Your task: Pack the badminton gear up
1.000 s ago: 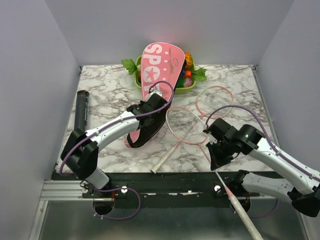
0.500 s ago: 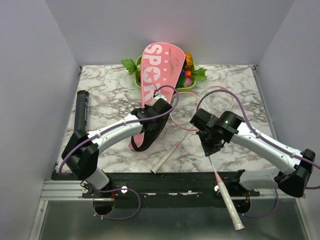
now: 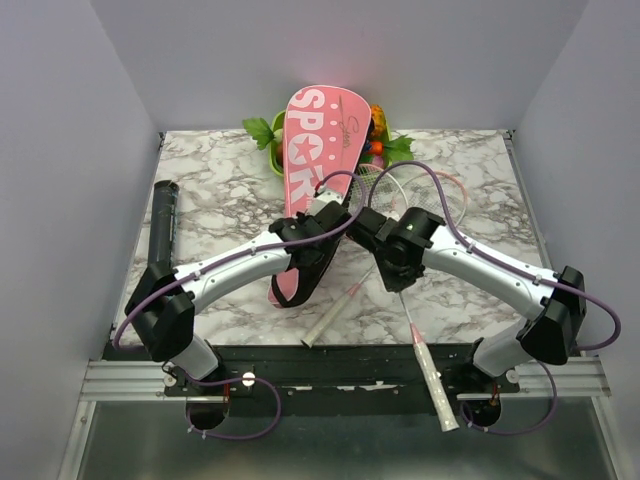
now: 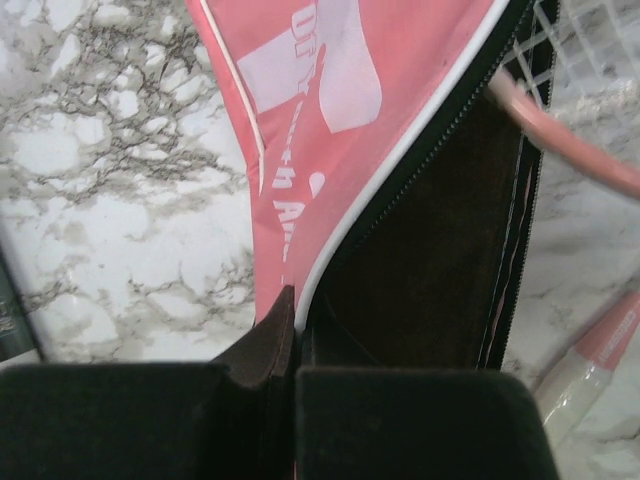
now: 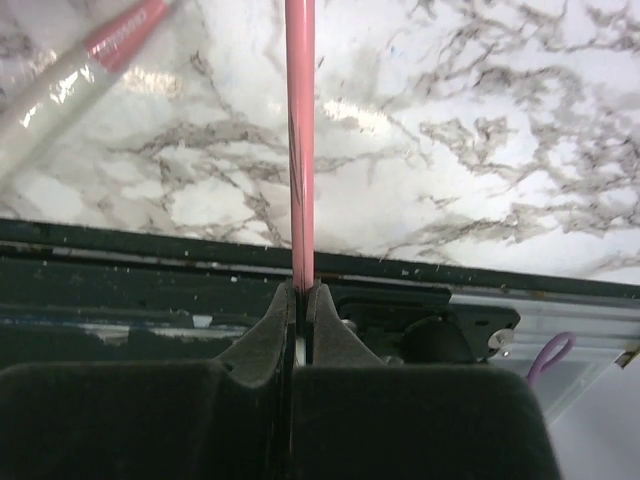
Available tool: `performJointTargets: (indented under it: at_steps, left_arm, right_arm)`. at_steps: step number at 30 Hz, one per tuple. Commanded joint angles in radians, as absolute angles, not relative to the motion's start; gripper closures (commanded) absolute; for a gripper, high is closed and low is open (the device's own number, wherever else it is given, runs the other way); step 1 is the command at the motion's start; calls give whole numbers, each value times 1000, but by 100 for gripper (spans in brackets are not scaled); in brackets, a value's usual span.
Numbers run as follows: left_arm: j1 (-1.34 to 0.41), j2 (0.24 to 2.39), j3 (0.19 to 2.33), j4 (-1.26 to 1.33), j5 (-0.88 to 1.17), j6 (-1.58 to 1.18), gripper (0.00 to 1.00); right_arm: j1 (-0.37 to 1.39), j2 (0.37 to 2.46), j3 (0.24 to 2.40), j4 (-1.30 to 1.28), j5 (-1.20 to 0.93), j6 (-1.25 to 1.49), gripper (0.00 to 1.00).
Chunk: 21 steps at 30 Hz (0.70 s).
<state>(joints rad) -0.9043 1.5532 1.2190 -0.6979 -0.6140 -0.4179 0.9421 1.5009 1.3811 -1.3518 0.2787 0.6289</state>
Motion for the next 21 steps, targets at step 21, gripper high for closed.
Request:
performJointTargets:
  at_steps: [21]
  left_arm:
    - [-1014, 1416, 1247, -729, -419, -571, 100]
  right_arm:
    - [740, 1600, 1101, -201, 183, 517, 99]
